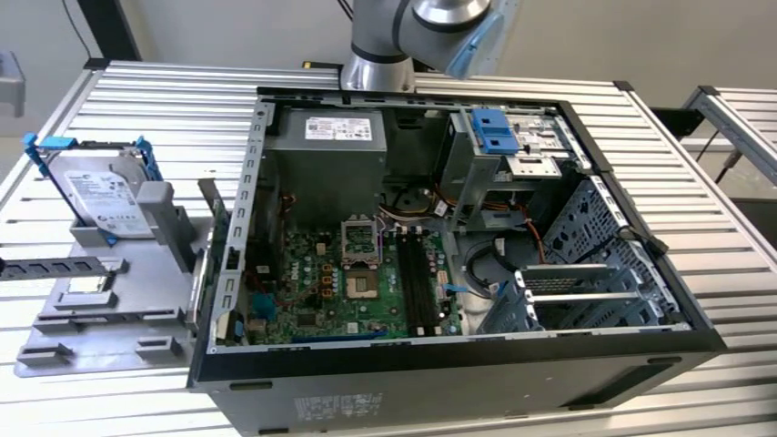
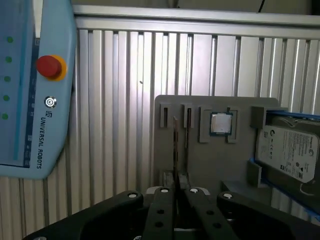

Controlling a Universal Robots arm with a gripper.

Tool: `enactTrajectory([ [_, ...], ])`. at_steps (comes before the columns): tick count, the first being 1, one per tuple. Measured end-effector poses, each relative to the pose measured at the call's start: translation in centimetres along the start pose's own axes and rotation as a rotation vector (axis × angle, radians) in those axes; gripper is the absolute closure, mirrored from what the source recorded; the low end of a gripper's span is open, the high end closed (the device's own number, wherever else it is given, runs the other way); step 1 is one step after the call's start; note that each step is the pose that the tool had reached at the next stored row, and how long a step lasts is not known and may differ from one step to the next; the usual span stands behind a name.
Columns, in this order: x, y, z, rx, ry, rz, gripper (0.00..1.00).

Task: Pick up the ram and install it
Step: 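Pick up the ram and move it above insertion slot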

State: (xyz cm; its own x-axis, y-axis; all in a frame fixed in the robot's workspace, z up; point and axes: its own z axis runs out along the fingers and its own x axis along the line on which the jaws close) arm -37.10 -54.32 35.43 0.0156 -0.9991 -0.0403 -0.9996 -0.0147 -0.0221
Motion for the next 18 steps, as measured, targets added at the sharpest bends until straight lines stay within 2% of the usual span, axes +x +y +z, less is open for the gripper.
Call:
enactTrajectory([
  [8, -0.15, -0.08, -3.66, 0.0001, -0.0001, 0.0, 1.0],
  [9, -0.16, -0.09, -3.92, -0.0002, -0.0001, 0.0, 1.0],
  [14, -0.15, -0.19, -3.92, -0.0005, -0.0001, 0.0, 1.0],
  [16, -0.15, -0.84, -3.91, -0.0006, -0.0001, 0.0, 1.0],
  [18, -0.13, -1.78, -3.89, -0.0011, -0.0001, 0.0, 1.0],
])
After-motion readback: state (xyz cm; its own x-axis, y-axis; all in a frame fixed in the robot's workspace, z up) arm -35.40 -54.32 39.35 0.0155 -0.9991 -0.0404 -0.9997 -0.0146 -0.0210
